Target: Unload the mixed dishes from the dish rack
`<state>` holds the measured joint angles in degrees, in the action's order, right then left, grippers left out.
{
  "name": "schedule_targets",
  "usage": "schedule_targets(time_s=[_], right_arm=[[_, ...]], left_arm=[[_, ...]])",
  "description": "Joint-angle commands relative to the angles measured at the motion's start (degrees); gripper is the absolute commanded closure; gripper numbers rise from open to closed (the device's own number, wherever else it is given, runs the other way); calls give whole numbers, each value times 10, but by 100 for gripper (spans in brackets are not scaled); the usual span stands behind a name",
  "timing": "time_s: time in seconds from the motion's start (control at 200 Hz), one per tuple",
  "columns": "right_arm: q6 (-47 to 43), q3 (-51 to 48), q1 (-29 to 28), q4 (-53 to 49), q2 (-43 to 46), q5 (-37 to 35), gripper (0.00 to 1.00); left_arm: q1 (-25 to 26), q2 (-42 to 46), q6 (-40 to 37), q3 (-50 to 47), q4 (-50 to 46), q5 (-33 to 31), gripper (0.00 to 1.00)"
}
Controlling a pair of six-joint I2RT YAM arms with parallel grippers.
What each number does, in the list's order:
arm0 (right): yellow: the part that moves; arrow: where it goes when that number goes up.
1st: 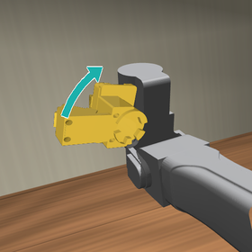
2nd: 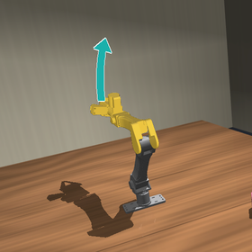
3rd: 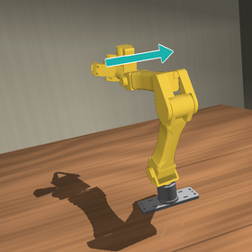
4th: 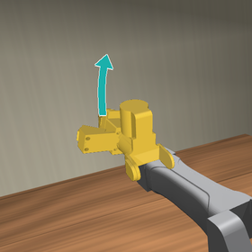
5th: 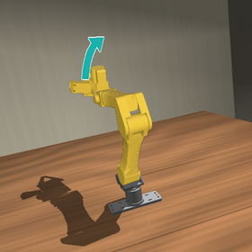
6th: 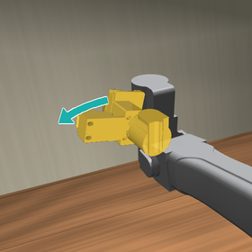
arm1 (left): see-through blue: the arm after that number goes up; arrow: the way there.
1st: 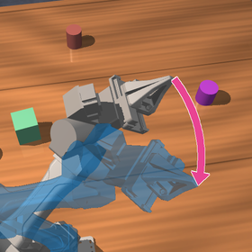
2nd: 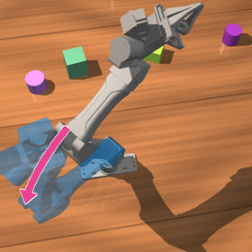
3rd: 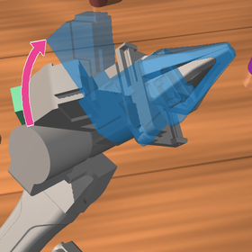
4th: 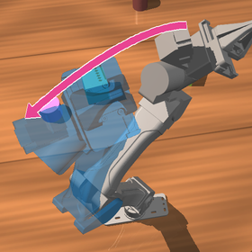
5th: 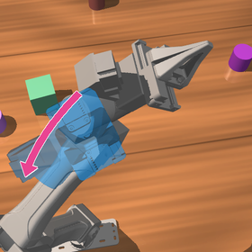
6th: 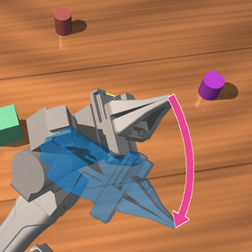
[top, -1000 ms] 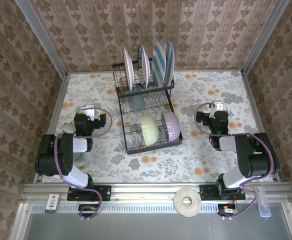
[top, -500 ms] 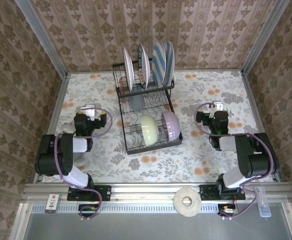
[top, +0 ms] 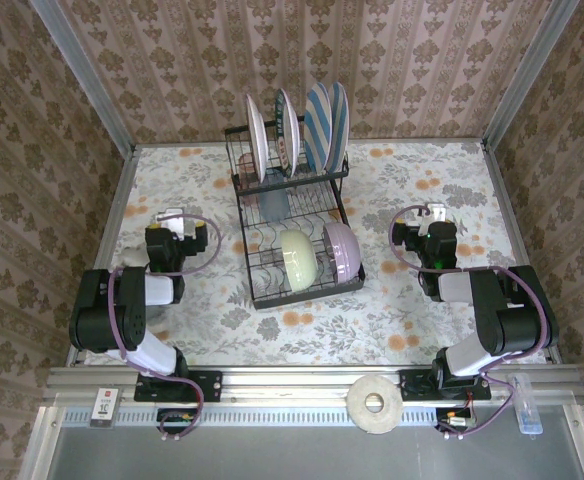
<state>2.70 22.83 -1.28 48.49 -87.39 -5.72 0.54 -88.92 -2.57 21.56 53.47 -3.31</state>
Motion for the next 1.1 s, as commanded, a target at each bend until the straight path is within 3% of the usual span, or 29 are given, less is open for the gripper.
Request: schedule_targets(time_s=[0.0, 0.23, 0.355, 0.515, 0.64, 0.76, 0.84, 0.92, 1.095], right_arm=[[-4, 6, -1, 3, -4, -3, 0], [2, -1, -1, -2, 22, -20, 0], [1, 25, -1, -120, 120, -25, 0], [46, 56, -1, -181, 187, -50, 0], [109, 99, -1, -281, 226, -104, 0], [167, 129, 2, -341, 251, -92, 0], [216, 134, 3, -351, 262, -81, 0], [282, 147, 5, -395, 267, -96, 0], [292, 191, 7, -456, 265, -43, 0]], left_arm=[[7, 0, 12, -1, 6, -42, 0], [29, 40, 5, 10, -39, -112, 0], [41, 100, 11, 35, -132, -165, 0], [41, 162, 44, 91, -261, -220, 0], [41, 210, 127, 167, -445, -236, 0], [47, 224, 197, 254, -634, -217, 0], [62, 227, 219, 286, -712, -192, 0], [83, 242, 232, 290, -749, -148, 0], [130, 274, 294, 242, -757, 2, 0]])
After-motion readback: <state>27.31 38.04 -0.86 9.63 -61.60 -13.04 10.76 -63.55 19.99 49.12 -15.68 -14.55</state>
